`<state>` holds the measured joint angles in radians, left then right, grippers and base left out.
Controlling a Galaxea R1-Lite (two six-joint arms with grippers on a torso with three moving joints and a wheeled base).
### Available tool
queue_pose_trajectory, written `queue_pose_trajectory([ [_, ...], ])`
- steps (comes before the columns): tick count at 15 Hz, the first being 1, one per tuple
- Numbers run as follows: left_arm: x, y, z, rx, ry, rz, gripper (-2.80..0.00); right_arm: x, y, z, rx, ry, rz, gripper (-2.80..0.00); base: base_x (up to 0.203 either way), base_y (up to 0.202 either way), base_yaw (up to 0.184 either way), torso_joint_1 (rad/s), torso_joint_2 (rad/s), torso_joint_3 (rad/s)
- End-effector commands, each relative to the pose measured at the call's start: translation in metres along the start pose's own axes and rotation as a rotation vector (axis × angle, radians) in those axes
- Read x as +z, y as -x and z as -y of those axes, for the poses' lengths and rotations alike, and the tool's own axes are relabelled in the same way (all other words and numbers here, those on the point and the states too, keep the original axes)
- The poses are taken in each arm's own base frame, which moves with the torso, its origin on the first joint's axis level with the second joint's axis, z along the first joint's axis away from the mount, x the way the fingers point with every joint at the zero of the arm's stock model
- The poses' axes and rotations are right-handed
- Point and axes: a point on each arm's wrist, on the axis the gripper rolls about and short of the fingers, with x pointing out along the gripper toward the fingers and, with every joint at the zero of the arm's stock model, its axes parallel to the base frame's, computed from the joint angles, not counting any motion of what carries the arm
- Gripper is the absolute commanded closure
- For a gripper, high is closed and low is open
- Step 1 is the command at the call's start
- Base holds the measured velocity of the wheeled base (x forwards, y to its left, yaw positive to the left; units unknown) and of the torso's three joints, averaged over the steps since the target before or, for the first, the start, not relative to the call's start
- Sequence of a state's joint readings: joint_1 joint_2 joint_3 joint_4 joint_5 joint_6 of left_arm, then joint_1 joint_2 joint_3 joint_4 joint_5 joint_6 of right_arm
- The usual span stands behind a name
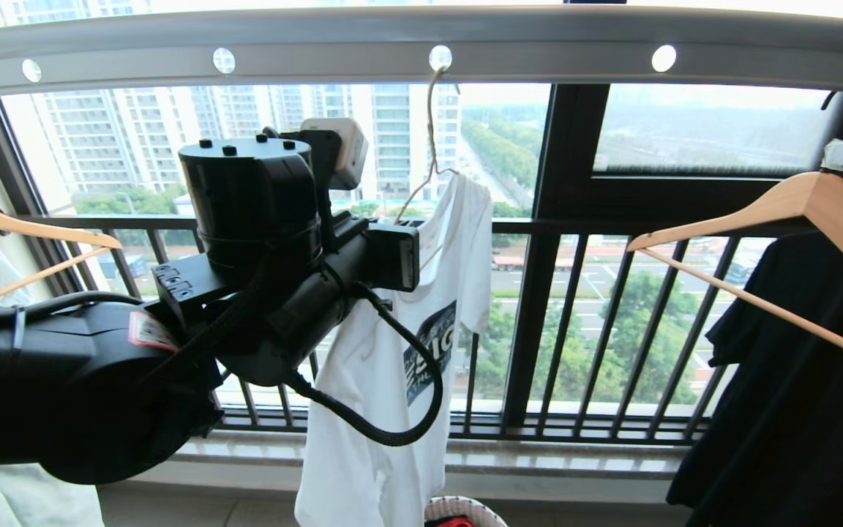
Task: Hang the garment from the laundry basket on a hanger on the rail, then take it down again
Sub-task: Hang the clothes rack on the clothesline, then take the clothes off the clothes rack
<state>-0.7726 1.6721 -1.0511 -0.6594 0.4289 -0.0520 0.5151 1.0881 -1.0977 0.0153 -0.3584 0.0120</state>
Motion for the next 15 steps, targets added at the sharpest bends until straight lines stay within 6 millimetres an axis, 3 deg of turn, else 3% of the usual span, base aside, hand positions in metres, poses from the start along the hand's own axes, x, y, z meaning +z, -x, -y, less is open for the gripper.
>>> queue_pose_trajectory([
  [1, 0.010, 0.008, -0.002, -0.004, -0.002, 0.029, -2.80, 0.000, 0.000, 0.000, -0.002, 0.000, 0.000, 0.00, 0.000, 0.000, 0.000, 0.000, 0.00, 0.000],
  [4, 0.037, 0.040, -0.002, -0.049, 0.022, 0.070, -2.80, 0.001, 0.000, 0.000, -0.002, -0.001, 0.003, 0.00, 0.000, 0.000, 0.000, 0.000, 0.00, 0.000],
  [8, 0.083, 0.118, -0.020, -0.140, 0.085, 0.098, -2.80, 0.001, 0.000, 0.000, -0.003, -0.001, 0.002, 0.00, 0.000, 0.000, 0.000, 0.000, 0.00, 0.000],
  [10, 0.092, 0.149, -0.037, -0.118, 0.096, 0.094, -2.80, 0.001, 0.001, 0.000, -0.003, -0.001, 0.001, 0.00, 0.000, 0.000, 0.000, 0.000, 0.00, 0.000],
  [11, 0.091, 0.159, -0.044, -0.071, 0.094, 0.085, 0.00, 0.001, 0.001, 0.000, -0.003, 0.000, 0.000, 0.00, 0.000, 0.000, 0.000, 0.000, 0.00, 0.000],
  [15, 0.073, 0.190, -0.077, 0.036, 0.055, 0.036, 0.00, -0.003, -0.001, -0.001, 0.002, 0.008, -0.027, 0.00, 0.000, 0.000, 0.000, 0.000, 0.00, 0.000],
])
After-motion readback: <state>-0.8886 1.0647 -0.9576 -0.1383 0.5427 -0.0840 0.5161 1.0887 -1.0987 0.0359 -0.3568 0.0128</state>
